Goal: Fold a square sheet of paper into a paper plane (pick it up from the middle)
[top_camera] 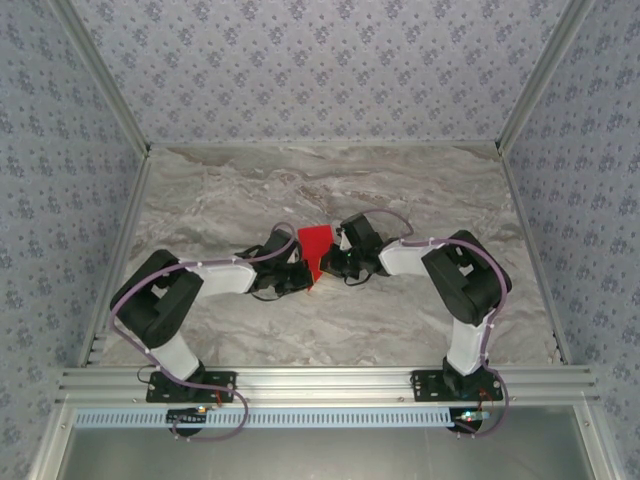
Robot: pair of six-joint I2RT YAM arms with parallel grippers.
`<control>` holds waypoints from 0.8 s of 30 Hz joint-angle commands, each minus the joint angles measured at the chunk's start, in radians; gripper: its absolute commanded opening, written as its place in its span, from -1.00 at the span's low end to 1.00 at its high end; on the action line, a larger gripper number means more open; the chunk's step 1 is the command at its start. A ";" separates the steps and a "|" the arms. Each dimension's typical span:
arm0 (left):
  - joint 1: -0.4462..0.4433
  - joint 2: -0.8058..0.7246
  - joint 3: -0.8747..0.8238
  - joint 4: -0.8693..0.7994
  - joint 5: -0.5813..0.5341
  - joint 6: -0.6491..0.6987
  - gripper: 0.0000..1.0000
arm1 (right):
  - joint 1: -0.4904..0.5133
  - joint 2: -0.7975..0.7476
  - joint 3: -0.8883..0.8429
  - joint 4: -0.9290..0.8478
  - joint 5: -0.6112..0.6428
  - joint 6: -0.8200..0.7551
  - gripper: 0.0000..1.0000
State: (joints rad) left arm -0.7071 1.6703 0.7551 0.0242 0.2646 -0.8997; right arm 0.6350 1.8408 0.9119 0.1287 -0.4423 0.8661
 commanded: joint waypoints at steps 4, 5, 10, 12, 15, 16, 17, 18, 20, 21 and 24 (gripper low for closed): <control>-0.007 0.028 -0.013 -0.043 -0.022 0.011 -1.00 | 0.016 -0.034 -0.018 0.038 -0.038 -0.027 -1.00; -0.006 0.028 -0.014 -0.044 -0.022 0.011 -1.00 | 0.017 -0.027 -0.018 0.037 -0.041 -0.020 -1.00; -0.006 0.026 -0.017 -0.040 -0.024 0.010 -1.00 | 0.030 -0.001 -0.015 0.024 -0.038 0.004 -1.00; -0.006 0.024 -0.020 -0.033 -0.024 0.008 -1.00 | 0.031 0.014 -0.015 0.023 -0.036 0.020 -1.00; -0.008 0.022 -0.031 -0.014 -0.023 0.008 -1.00 | 0.033 0.032 -0.019 0.039 -0.045 0.051 -1.00; -0.008 0.022 -0.032 -0.012 -0.022 0.006 -1.00 | 0.035 0.036 -0.020 0.044 -0.048 0.061 -1.00; -0.008 0.022 -0.033 -0.011 -0.023 0.007 -1.00 | 0.035 0.038 -0.022 0.046 -0.049 0.069 -1.00; -0.009 0.022 -0.034 -0.008 -0.023 0.006 -1.00 | 0.036 0.041 -0.022 0.046 -0.048 0.075 -1.00; -0.010 0.021 -0.036 -0.004 -0.022 0.006 -1.00 | 0.038 0.046 -0.020 0.046 -0.049 0.082 -1.00; -0.010 0.022 -0.036 -0.004 -0.024 0.005 -1.00 | 0.040 0.047 -0.021 0.047 -0.051 0.085 -1.00; -0.009 0.021 -0.039 -0.007 -0.024 0.004 -1.00 | 0.040 0.052 -0.018 0.038 -0.045 0.083 -1.00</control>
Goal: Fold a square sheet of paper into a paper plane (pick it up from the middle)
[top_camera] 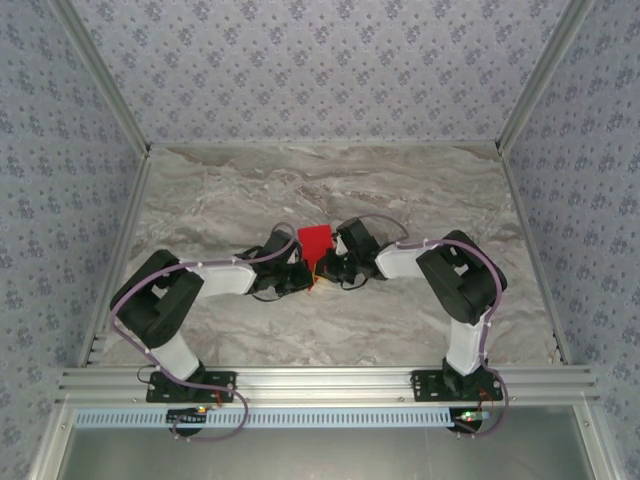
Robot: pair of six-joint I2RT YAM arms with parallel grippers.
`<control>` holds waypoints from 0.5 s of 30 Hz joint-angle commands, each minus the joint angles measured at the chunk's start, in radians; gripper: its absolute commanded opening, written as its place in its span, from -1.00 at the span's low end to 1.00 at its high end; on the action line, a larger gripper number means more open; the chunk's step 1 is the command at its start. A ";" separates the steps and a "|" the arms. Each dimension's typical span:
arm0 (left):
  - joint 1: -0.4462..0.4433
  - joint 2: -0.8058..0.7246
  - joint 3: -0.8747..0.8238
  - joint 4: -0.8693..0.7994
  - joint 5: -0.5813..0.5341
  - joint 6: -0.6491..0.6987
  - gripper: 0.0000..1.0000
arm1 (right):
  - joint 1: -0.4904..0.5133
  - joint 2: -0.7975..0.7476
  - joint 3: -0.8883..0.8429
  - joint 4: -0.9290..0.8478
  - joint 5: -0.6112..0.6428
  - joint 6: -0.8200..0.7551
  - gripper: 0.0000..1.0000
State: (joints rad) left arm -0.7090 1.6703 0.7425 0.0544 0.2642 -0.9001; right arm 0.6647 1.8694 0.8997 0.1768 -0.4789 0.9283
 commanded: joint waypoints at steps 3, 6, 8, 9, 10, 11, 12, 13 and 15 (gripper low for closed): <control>-0.008 0.017 -0.026 -0.060 -0.031 0.001 -1.00 | -0.003 0.025 0.006 -0.052 0.023 -0.008 -1.00; -0.008 0.014 -0.015 -0.128 -0.055 -0.002 -1.00 | -0.036 0.032 0.031 -0.102 0.058 -0.062 -1.00; -0.007 0.017 -0.008 -0.170 -0.068 0.000 -1.00 | -0.065 0.046 0.053 -0.138 0.076 -0.102 -1.00; -0.008 0.021 -0.006 -0.188 -0.073 0.001 -1.00 | -0.083 0.055 0.067 -0.149 0.077 -0.120 -1.00; -0.008 0.024 -0.003 -0.202 -0.075 0.002 -1.00 | -0.100 0.063 0.078 -0.153 0.076 -0.133 -1.00; -0.008 0.029 -0.002 -0.214 -0.074 0.003 -1.00 | -0.119 0.075 0.091 -0.160 0.075 -0.149 -1.00; -0.008 0.034 -0.002 -0.222 -0.073 0.004 -1.00 | -0.139 0.083 0.104 -0.173 0.075 -0.164 -1.00; -0.007 0.037 -0.002 -0.226 -0.073 0.004 -1.00 | -0.159 0.090 0.113 -0.180 0.073 -0.177 -1.00; -0.008 0.042 -0.003 -0.232 -0.073 0.006 -1.00 | -0.207 0.099 0.133 -0.206 0.070 -0.216 -1.00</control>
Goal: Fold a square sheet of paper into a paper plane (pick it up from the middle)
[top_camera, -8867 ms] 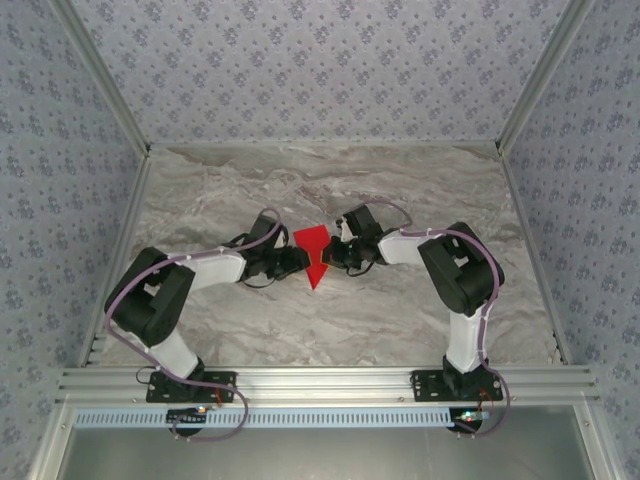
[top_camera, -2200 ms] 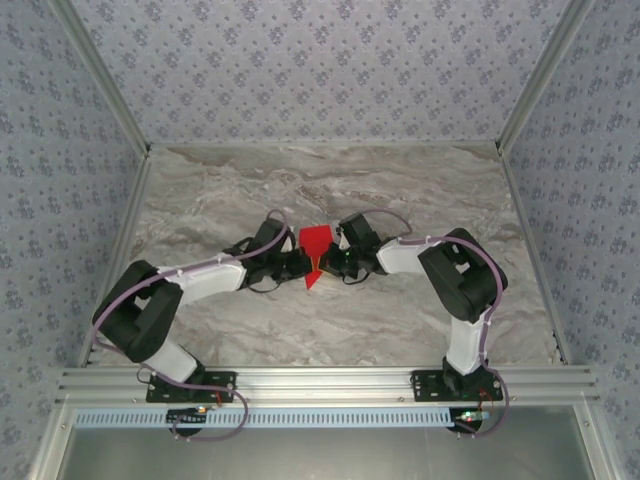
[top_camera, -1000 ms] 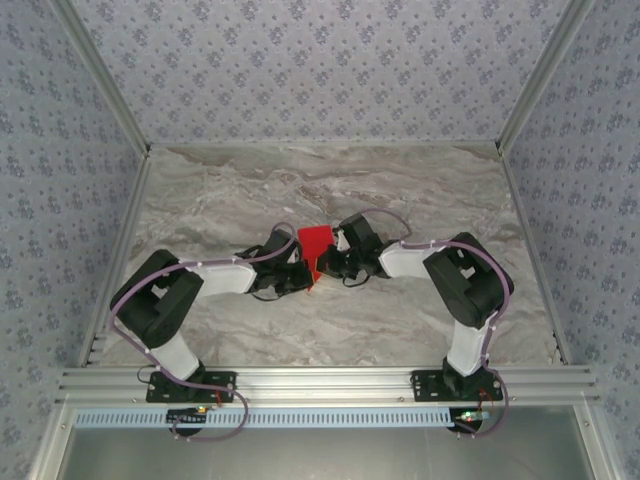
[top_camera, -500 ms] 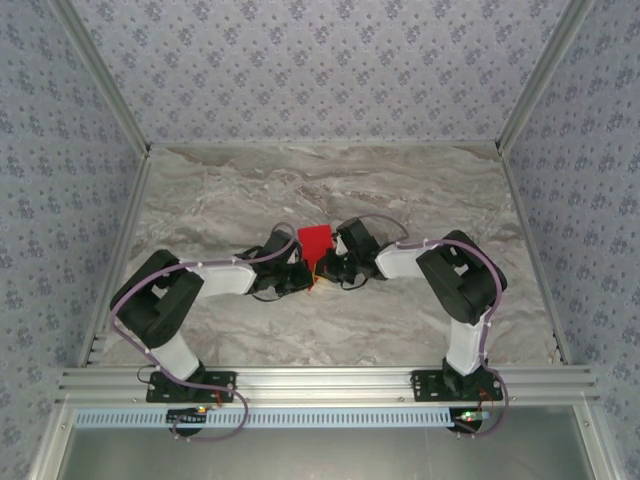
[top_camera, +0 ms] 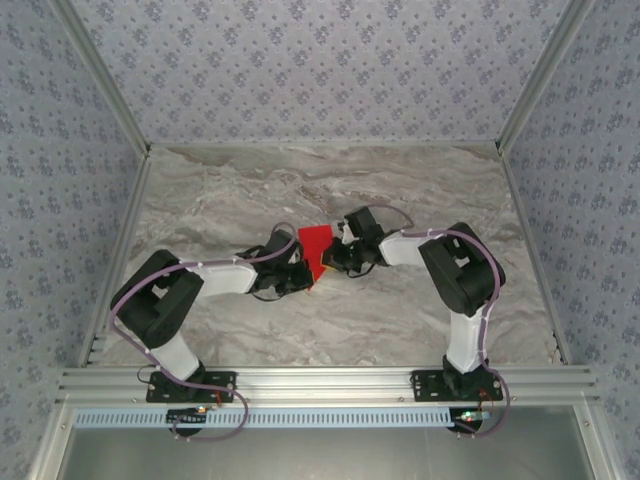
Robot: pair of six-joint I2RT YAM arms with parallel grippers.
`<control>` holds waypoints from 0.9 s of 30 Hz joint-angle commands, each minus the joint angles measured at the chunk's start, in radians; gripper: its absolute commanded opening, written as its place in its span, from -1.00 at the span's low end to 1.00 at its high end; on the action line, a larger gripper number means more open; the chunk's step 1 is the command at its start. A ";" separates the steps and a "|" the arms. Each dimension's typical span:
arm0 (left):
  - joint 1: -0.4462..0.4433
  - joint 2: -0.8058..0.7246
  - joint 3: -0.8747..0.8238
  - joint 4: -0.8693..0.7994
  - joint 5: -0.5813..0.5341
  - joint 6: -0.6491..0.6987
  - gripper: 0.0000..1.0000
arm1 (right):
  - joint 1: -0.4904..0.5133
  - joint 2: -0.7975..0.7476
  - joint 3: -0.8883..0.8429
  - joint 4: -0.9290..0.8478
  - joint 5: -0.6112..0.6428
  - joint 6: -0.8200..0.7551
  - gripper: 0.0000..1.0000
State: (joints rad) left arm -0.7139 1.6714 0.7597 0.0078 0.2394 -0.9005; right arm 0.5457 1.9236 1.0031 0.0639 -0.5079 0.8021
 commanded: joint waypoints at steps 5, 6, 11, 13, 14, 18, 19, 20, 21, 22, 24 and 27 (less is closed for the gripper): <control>-0.003 0.037 -0.012 -0.184 -0.038 0.019 -1.00 | -0.202 0.048 0.088 -0.183 0.094 -0.164 -1.00; -0.003 0.034 -0.008 -0.185 -0.036 0.024 -1.00 | -0.211 0.034 0.098 -0.198 0.092 -0.199 -1.00; -0.003 0.011 0.023 -0.184 -0.031 0.055 -1.00 | -0.184 -0.074 0.087 -0.208 0.077 -0.220 -1.00; -0.003 -0.001 0.037 -0.186 -0.027 0.070 -1.00 | -0.139 -0.099 0.081 -0.216 0.070 -0.225 -1.00; -0.002 -0.007 0.044 -0.184 -0.024 0.078 -1.00 | -0.113 -0.106 0.076 -0.218 0.068 -0.225 -1.00; -0.003 -0.040 0.052 -0.187 -0.018 0.113 -1.00 | -0.008 -0.099 0.068 -0.209 0.071 -0.215 -1.00; -0.003 -0.052 0.048 -0.191 -0.025 0.120 -1.00 | 0.008 -0.094 0.070 -0.207 0.077 -0.214 -1.00; -0.004 -0.071 0.043 -0.202 -0.037 0.127 -1.00 | 0.022 -0.086 0.074 -0.205 0.085 -0.214 -0.97; -0.003 -0.093 0.036 -0.207 -0.047 0.133 -1.00 | 0.031 -0.073 0.082 -0.202 0.091 -0.213 -0.93; -0.002 -0.113 0.028 -0.207 -0.052 0.138 -1.00 | 0.034 -0.060 0.095 -0.207 0.090 -0.215 -0.90; -0.002 -0.162 0.017 -0.203 -0.061 0.144 -1.00 | 0.037 -0.024 0.139 -0.221 0.090 -0.222 -0.84; -0.001 -0.217 0.013 -0.189 -0.078 0.147 -0.91 | 0.038 0.041 0.244 -0.271 0.115 -0.238 -0.81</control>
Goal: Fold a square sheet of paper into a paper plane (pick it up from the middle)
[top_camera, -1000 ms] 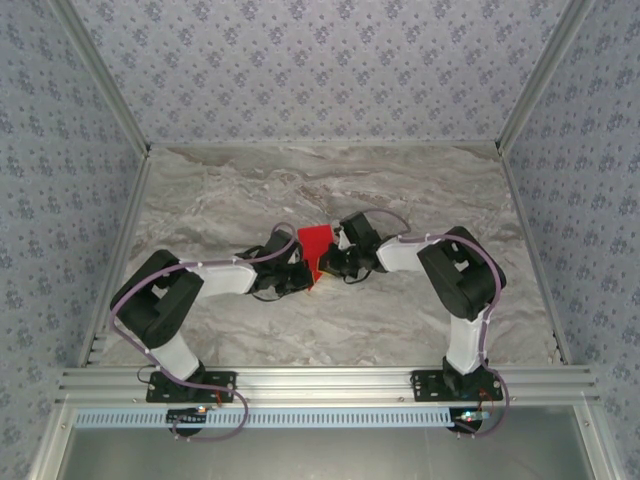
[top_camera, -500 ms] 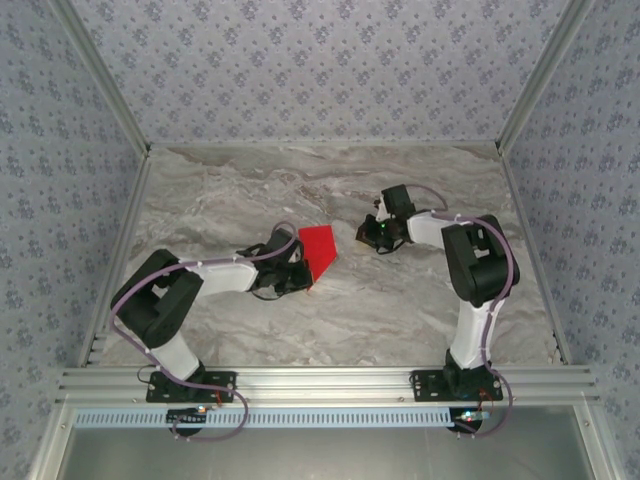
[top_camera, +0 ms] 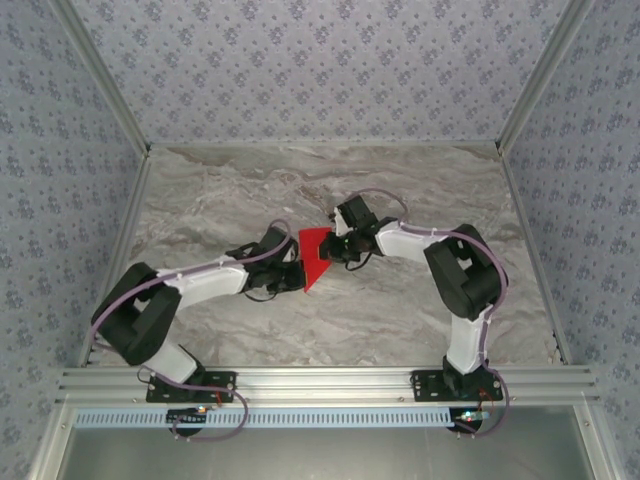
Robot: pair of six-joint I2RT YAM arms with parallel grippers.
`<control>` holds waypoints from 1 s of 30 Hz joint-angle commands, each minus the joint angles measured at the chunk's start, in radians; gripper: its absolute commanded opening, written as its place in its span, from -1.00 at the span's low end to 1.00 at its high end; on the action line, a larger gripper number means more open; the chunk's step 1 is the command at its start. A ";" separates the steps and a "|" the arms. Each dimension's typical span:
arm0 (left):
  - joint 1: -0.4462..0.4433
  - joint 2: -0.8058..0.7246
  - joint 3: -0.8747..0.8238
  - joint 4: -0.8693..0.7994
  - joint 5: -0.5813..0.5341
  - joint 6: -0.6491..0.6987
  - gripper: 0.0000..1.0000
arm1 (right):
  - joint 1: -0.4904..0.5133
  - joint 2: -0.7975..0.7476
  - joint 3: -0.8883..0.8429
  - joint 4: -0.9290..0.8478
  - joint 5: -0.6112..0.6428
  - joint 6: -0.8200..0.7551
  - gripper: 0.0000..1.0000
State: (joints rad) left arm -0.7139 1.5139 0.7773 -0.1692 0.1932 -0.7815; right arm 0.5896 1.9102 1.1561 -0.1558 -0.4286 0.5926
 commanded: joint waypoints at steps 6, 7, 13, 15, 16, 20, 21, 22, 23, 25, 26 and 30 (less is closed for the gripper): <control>-0.002 -0.101 -0.004 0.010 -0.121 -0.020 -0.41 | -0.009 0.176 0.253 -0.164 0.140 -0.030 -0.79; -0.001 -0.106 -0.003 0.007 -0.138 -0.028 -0.29 | -0.010 0.196 0.278 -0.187 0.155 -0.029 -0.79; -0.002 -0.128 -0.012 0.021 -0.162 -0.041 -0.09 | -0.006 0.223 0.308 -0.280 0.242 -0.009 -0.75; -0.002 -0.132 -0.021 0.047 -0.135 -0.032 -0.09 | -0.002 0.199 0.265 -0.297 0.276 0.016 -0.75; -0.003 -0.129 -0.029 0.065 -0.113 -0.028 -0.09 | 0.000 0.182 0.229 -0.295 0.286 0.028 -0.78; -0.004 -0.103 -0.051 0.144 -0.030 -0.007 -0.15 | 0.005 0.092 0.080 -0.228 0.263 0.127 -0.82; -0.005 -0.094 -0.055 0.165 -0.010 -0.003 -0.19 | 0.003 0.070 0.063 -0.207 0.249 0.133 -0.81; -0.005 -0.084 -0.055 0.180 0.005 0.002 -0.21 | -0.001 0.049 0.050 -0.190 0.235 0.132 -0.78; -0.006 -0.074 -0.052 0.187 0.011 0.007 -0.24 | -0.007 0.028 0.045 -0.175 0.223 0.132 -0.75; -0.007 -0.048 -0.030 0.183 0.020 0.022 -0.36 | -0.024 -0.025 0.015 -0.136 0.194 0.129 -0.65; -0.006 -0.036 -0.019 0.182 0.024 0.029 -0.40 | -0.031 -0.046 0.003 -0.118 0.176 0.128 -0.60; -0.006 0.024 0.034 0.168 0.011 0.056 -0.55 | -0.070 -0.113 -0.061 -0.035 0.077 0.146 -0.35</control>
State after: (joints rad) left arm -0.7147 1.5059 0.7567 -0.0235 0.1909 -0.7612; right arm 0.5449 1.8542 1.1275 -0.2531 -0.2787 0.7128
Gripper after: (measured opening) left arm 0.231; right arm 0.319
